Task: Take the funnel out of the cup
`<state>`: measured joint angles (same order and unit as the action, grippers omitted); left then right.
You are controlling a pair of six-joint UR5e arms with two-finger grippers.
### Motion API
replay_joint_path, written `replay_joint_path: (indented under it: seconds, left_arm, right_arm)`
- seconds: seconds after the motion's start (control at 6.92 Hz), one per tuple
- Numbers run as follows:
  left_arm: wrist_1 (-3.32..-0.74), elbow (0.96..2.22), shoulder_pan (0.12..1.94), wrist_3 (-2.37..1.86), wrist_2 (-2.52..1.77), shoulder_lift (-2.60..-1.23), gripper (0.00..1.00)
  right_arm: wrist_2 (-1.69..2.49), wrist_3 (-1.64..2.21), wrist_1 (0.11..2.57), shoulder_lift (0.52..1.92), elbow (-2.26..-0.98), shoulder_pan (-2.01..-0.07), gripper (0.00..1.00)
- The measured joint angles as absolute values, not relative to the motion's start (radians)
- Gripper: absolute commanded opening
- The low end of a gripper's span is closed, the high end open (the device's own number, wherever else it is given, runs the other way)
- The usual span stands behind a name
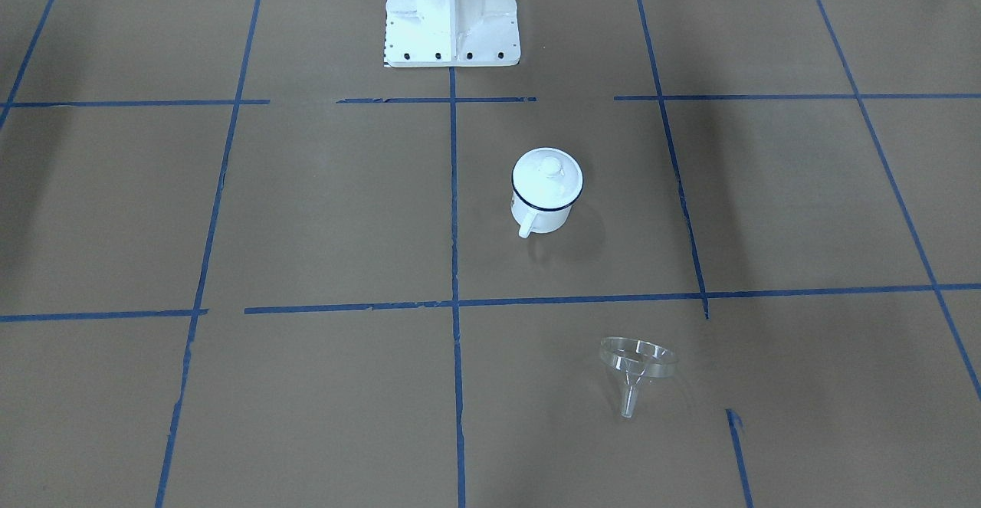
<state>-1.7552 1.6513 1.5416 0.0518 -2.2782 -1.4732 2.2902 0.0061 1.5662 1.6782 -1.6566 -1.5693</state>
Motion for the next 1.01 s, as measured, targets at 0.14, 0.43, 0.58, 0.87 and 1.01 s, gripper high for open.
replay_joint_path:
  seconds: [0.14,0.43,0.58,0.87,1.01]
  left_arm:
    - [-1.717,1.653,1.543,0.052,-2.279,-1.477,1.00]
    - [-1.641,1.665,1.568,0.053,-2.283,-1.487,1.00]
    - [-1.625,1.670,1.580,0.054,-2.293,-1.488,1.00]
    - [-1.618,1.674,1.587,0.054,-2.334,-1.483,1.00]
    - [-1.617,1.674,1.587,0.054,-2.342,-1.481,1.00]
  right_arm:
    - [2.290,0.006,1.566,1.678,-1.657,-1.569,1.00]
    - [2.290,0.006,1.566,1.678,-1.657,-1.569,1.00]
    - [2.290,0.006,1.566,1.678,-1.657,-1.569,1.00]
    - [2.290,0.006,1.566,1.678,-1.657,-1.569,1.00]
    - [2.290,0.006,1.566,1.678,-1.657,-1.569,1.00]
